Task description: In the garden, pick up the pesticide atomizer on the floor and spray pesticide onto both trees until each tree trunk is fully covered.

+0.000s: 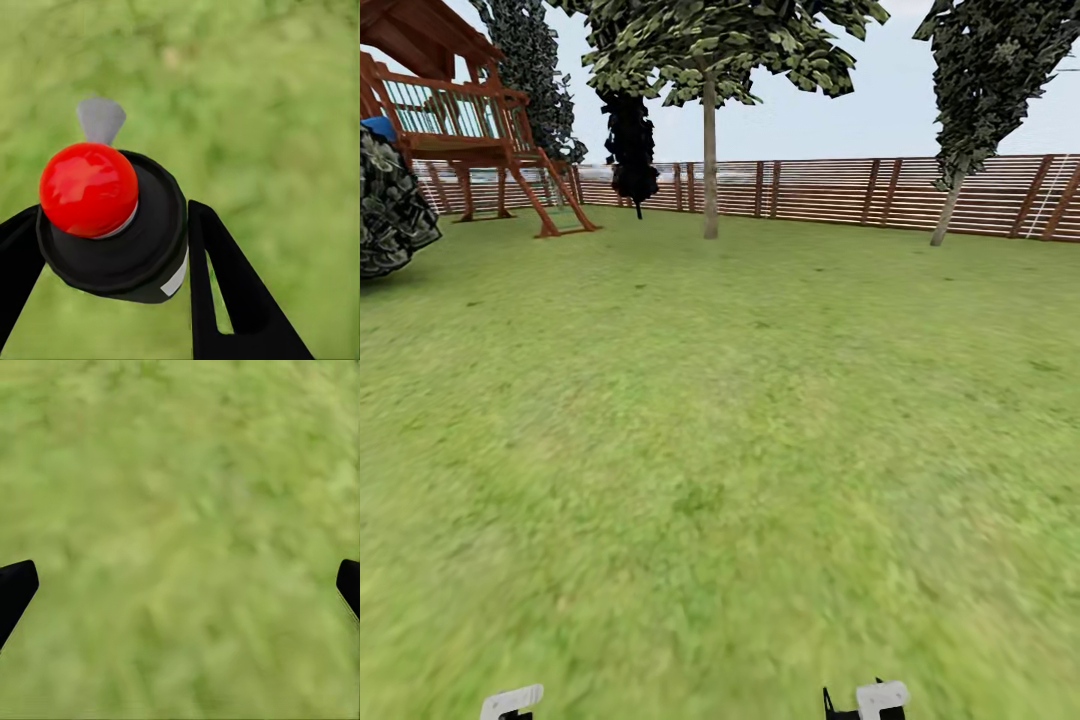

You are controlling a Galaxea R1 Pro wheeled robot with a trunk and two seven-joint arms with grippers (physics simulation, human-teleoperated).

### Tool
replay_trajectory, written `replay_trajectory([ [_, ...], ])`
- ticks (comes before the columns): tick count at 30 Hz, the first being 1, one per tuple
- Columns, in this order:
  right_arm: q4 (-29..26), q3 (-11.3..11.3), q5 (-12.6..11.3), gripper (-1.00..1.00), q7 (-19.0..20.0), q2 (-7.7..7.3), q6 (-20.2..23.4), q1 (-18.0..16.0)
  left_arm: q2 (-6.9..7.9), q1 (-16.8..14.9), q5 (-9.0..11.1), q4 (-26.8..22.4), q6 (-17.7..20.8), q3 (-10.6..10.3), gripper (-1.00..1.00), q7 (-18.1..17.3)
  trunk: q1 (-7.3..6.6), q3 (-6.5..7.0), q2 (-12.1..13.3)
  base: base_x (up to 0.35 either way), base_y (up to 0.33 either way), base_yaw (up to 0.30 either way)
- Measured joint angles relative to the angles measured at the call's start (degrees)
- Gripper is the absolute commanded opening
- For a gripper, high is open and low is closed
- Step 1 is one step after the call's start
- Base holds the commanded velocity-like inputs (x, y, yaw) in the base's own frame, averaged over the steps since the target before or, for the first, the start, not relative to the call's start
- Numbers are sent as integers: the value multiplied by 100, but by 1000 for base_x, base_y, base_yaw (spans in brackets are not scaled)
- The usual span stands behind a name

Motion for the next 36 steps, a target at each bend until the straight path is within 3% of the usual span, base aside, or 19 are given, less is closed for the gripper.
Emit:
replay_trajectory([
  [36, 0, 0, 0, 100, 0, 0, -2, 0, 0, 0, 0, -3, 1, 0, -100, 0, 0, 0, 0, 337, 0, 0],
])
